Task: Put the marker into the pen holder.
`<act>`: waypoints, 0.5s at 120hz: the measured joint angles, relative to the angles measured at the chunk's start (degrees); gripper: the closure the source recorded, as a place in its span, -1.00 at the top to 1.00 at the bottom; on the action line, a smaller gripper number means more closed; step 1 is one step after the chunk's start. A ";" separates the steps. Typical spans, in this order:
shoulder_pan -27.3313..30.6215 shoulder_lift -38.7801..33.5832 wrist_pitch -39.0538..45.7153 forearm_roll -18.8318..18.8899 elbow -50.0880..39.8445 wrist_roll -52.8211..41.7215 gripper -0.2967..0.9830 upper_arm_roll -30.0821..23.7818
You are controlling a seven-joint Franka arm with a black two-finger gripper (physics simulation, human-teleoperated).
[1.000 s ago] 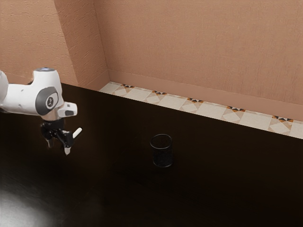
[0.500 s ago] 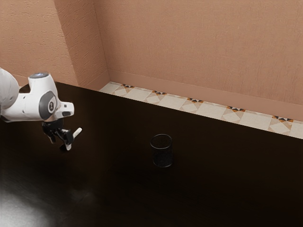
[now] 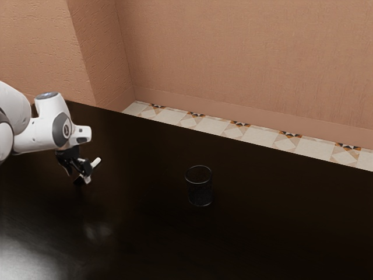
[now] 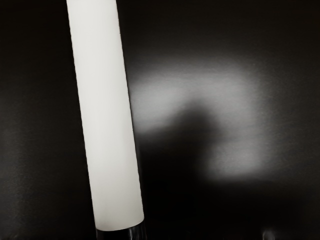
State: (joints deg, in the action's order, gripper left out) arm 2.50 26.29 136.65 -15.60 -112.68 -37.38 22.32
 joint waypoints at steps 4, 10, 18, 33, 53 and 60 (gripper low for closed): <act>0.32 0.03 -0.31 -0.61 0.23 -0.54 0.50 0.00; 0.74 0.19 -0.70 -1.25 0.38 -1.30 0.50 0.00; 1.23 0.63 -1.09 -1.80 0.43 -2.29 0.50 -0.05; 1.64 1.15 -1.51 -2.66 0.50 -3.99 0.43 -0.21; 1.62 1.23 -1.62 -3.23 0.51 -6.04 0.21 -0.42; 1.43 1.23 -1.49 -3.27 0.51 -6.77 0.15 -0.45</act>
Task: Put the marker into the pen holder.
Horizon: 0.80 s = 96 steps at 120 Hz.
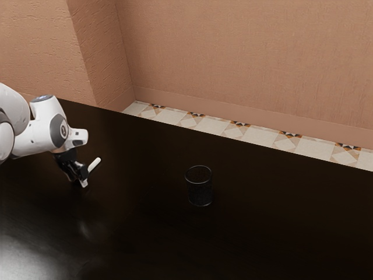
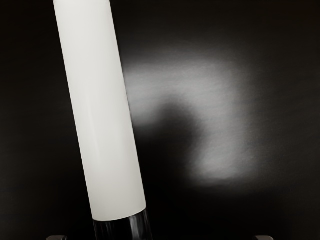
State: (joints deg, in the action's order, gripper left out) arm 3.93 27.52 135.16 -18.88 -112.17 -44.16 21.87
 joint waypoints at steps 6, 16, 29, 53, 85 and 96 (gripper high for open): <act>-0.10 0.00 0.27 -0.02 0.00 -0.59 0.11 -0.05; -0.14 0.01 0.75 -0.07 0.01 -1.47 0.07 -0.18; -0.15 0.08 1.17 -0.14 0.00 -2.38 0.00 -0.25; -0.15 0.09 1.55 -0.30 -0.01 -3.63 -0.24 -0.25; -0.35 0.02 1.88 -0.31 0.01 -4.59 -0.40 -0.31; -0.50 -0.47 2.02 -0.08 -0.08 -4.69 -0.58 -0.31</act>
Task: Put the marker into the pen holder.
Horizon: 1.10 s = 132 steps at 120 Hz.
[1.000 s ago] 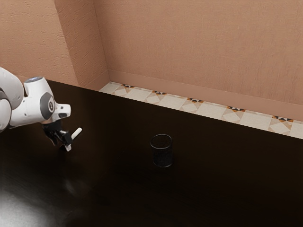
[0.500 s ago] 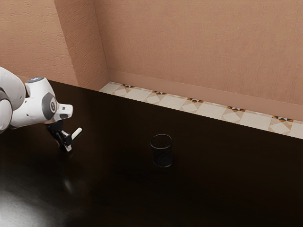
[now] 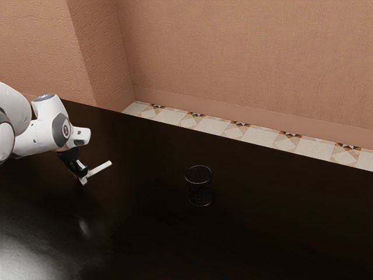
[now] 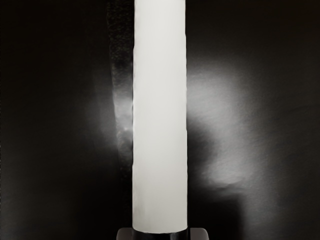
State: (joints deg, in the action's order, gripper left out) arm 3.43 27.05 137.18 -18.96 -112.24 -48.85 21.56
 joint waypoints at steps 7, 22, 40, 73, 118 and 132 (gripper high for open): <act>-0.24 -0.72 0.16 0.27 -0.10 0.12 -0.62 0.03; -1.83 -3.92 0.21 0.88 -0.56 0.52 -0.66 0.07; -5.10 -10.45 -3.00 5.39 -1.23 2.78 -0.69 0.17; -14.86 -13.47 -21.84 17.20 17.12 11.02 -0.69 -2.85; -19.88 4.32 -47.46 20.77 40.54 18.91 -0.67 -11.64; -22.11 5.24 -51.52 21.45 42.75 20.44 -0.66 -11.89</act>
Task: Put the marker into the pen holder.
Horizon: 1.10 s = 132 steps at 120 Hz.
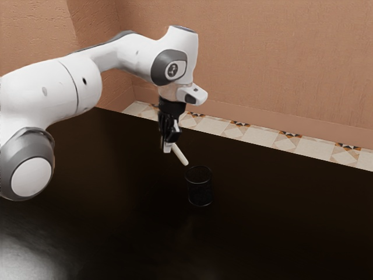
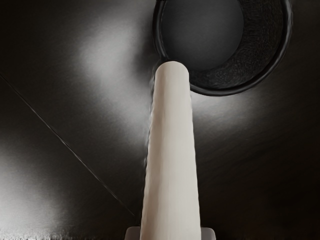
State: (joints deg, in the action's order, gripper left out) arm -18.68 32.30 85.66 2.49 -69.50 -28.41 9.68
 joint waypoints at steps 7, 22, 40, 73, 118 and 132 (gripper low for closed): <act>-0.81 0.30 -1.32 0.11 1.12 0.64 -0.64 -0.02; -1.85 1.39 -3.13 -0.04 2.85 1.84 -0.65 -0.09; -2.53 3.87 -3.83 -0.15 4.32 2.96 -0.62 -0.53; -2.32 5.26 -4.57 -0.23 3.79 4.42 -0.64 -0.50; -1.71 10.15 -2.32 -0.41 5.78 5.56 -0.64 -1.03; -1.63 10.74 -1.76 -0.65 5.76 5.80 -0.34 -1.29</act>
State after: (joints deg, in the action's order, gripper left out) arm -20.31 43.04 83.89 1.84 -63.74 -22.61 8.39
